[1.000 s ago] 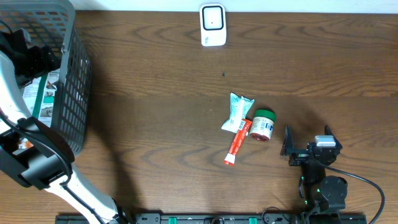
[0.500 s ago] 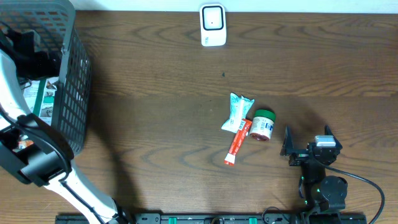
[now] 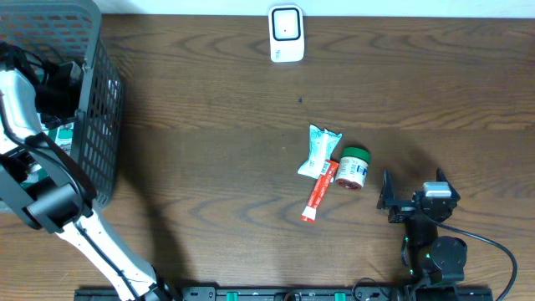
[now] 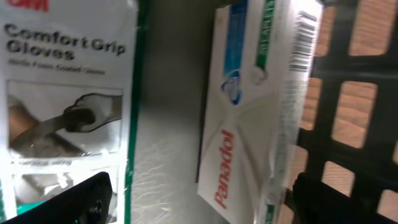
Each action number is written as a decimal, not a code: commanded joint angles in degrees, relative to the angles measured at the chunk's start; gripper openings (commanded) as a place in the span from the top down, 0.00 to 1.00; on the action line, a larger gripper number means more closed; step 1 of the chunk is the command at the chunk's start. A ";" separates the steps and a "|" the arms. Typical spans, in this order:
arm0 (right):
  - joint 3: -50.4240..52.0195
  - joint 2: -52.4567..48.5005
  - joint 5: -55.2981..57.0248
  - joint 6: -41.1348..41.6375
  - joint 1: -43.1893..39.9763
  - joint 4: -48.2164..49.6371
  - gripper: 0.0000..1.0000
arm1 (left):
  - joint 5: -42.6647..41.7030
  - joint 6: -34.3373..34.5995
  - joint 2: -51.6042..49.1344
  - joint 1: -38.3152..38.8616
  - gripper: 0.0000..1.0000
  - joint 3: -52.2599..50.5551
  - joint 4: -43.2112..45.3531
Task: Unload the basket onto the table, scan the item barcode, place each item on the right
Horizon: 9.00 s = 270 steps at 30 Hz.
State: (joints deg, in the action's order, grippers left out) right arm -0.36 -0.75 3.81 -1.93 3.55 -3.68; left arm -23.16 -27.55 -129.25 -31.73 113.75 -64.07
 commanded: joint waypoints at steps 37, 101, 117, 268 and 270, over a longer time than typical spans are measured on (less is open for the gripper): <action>0.07 0.00 -0.04 -0.31 0.13 -0.22 0.01 | 8.26 9.20 -0.94 1.60 0.17 0.37 7.04; 0.07 0.00 -0.04 -0.31 0.13 -0.22 0.01 | 15.47 15.54 19.56 4.20 0.17 -3.48 15.67; 0.07 0.00 -0.04 -0.31 0.13 -0.22 0.01 | 10.14 -7.58 1.27 4.17 0.02 -5.92 10.38; 0.07 0.00 -0.04 -0.31 0.13 -0.22 0.01 | 8.70 25.90 13.00 61.83 0.52 -32.63 22.32; 0.07 0.00 -0.02 -0.31 0.13 -0.22 0.01 | 4.59 25.88 13.07 60.41 0.52 -32.63 22.12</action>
State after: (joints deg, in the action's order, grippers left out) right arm -0.36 -0.75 3.81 -1.93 3.55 -3.68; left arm -11.05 -1.52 -118.43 31.05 81.76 -41.58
